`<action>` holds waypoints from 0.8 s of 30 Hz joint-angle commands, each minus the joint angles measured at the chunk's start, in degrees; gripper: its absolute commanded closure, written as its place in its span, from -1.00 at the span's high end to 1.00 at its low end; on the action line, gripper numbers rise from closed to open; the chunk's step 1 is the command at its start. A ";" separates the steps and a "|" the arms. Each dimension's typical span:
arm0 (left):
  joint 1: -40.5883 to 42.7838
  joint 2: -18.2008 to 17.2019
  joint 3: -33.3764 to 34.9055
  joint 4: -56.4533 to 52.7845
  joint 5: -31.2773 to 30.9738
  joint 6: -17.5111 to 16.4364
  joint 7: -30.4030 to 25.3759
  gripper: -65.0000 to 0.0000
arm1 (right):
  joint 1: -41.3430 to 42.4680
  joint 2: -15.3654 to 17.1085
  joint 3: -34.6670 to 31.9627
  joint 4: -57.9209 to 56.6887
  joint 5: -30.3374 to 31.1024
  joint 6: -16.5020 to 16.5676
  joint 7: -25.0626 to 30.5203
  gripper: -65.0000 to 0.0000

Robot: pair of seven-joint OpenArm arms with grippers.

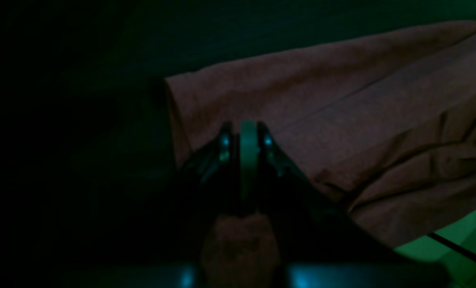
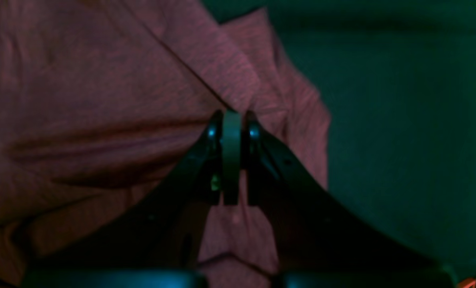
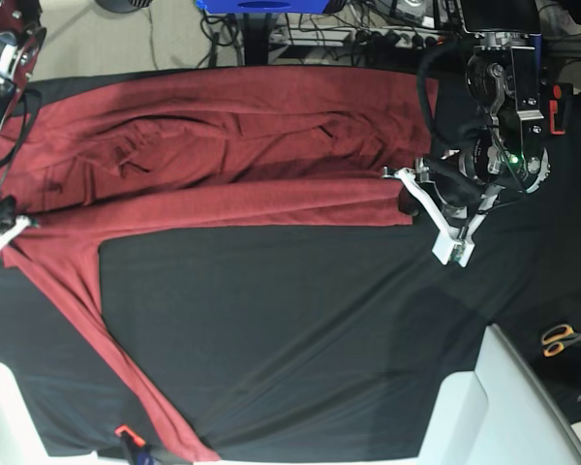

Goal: Fold the T-shirt properly
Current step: 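Pull the folded shirt with both grippers to straighten the fold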

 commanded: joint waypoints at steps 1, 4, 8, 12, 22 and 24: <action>0.08 -0.40 -0.20 1.11 -0.19 -0.06 -0.62 -1.00 | 1.07 1.36 0.41 1.16 0.09 -0.49 1.05 -1.00; 0.52 -0.40 -0.20 1.11 -0.19 -0.06 -0.79 -1.00 | -0.60 1.19 0.50 2.84 0.09 -0.49 0.96 -1.00; 1.13 -0.49 -0.20 1.11 -0.19 -0.06 -0.79 -1.00 | -2.01 1.10 0.50 7.41 0.18 -0.49 -3.53 -1.00; 1.40 -0.49 -0.20 1.11 -0.19 -0.06 -0.79 -1.00 | -2.10 1.10 0.50 7.49 0.18 -0.49 -3.96 -1.00; 3.07 -0.49 -0.82 1.19 -0.19 -0.15 -0.88 -1.00 | -4.47 -0.13 5.86 8.90 0.18 -0.23 -4.05 -1.00; 3.33 -0.57 -0.82 1.19 -0.19 -0.15 -0.88 -1.00 | -5.09 -0.31 6.21 8.90 0.18 -0.23 -4.14 -1.00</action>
